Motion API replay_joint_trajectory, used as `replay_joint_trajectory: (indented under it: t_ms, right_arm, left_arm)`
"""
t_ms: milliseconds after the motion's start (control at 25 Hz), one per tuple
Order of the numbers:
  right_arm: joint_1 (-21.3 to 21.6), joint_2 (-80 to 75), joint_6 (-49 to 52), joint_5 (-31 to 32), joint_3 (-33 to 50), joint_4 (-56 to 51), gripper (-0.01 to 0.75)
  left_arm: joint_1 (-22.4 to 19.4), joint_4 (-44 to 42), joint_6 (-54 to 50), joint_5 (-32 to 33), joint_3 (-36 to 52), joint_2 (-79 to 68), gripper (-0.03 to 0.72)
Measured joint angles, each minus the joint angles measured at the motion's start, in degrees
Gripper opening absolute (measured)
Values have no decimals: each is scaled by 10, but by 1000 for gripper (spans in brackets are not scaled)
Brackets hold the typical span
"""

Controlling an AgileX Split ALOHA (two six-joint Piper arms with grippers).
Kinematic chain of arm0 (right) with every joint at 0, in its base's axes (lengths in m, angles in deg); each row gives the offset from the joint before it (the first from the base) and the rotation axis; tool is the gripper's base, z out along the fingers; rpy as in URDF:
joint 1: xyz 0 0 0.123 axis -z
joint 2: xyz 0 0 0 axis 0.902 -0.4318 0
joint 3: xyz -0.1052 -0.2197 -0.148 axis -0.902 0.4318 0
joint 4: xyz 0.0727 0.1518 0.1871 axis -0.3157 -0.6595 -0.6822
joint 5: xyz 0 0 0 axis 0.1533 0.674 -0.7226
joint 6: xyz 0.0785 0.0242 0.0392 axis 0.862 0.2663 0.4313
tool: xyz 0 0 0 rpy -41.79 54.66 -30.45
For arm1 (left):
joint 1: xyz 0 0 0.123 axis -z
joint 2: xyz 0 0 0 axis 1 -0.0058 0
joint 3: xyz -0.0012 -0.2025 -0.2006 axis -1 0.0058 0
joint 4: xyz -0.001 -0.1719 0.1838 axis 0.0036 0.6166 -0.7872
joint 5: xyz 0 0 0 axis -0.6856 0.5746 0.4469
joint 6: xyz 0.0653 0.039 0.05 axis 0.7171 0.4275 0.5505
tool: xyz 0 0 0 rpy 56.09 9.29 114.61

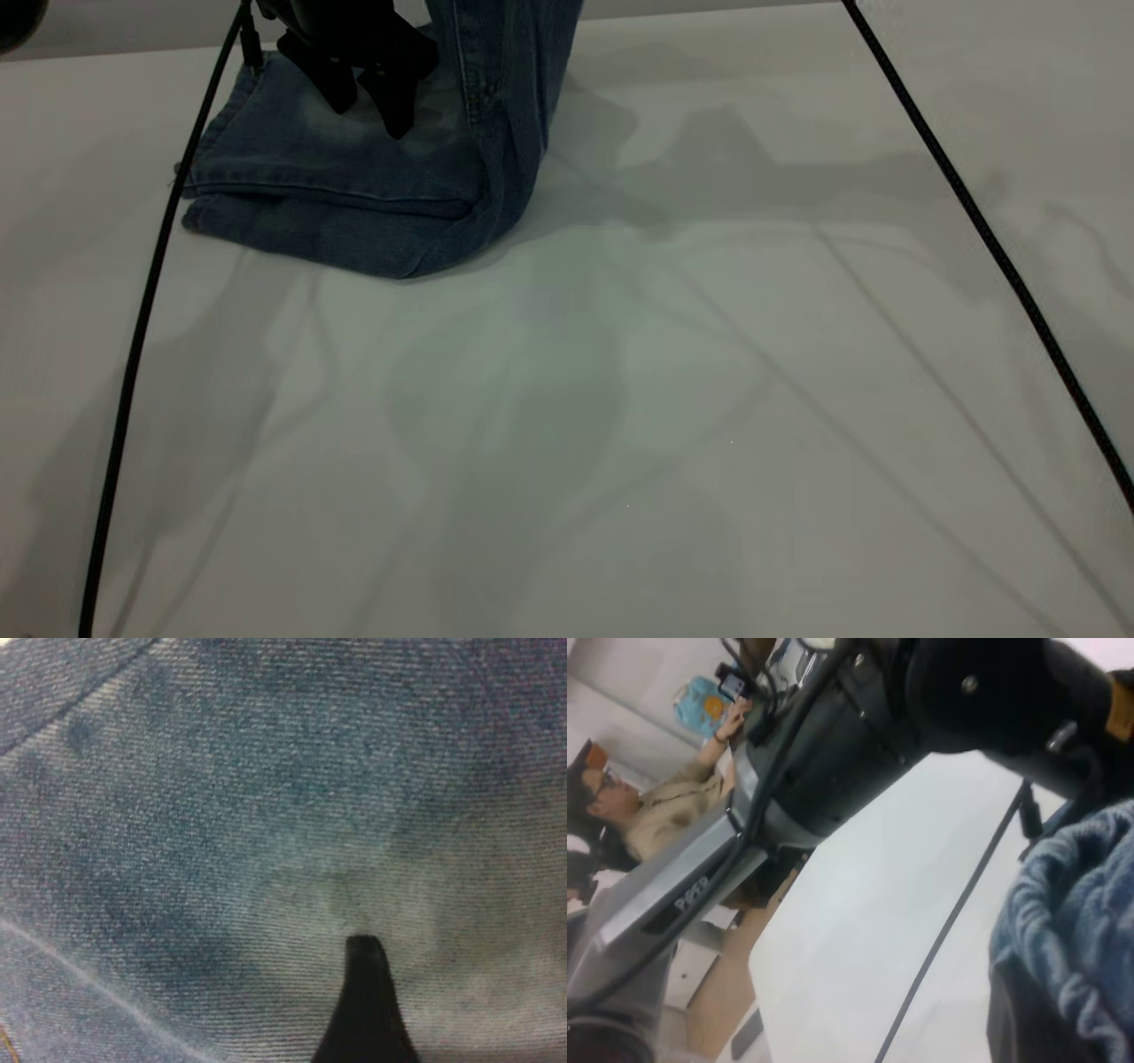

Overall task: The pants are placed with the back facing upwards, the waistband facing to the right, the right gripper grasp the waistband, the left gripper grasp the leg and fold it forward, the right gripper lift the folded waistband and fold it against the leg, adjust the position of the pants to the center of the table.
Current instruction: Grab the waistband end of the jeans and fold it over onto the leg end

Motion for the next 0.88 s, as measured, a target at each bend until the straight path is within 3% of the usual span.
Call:
replay_joint_trajectory:
  t_ms: [880]
  right_arm:
    - [-9, 0, -11, -40, 0, 3, 86]
  left_arm:
    - [0, -12, 9, 1, -1, 181, 498]
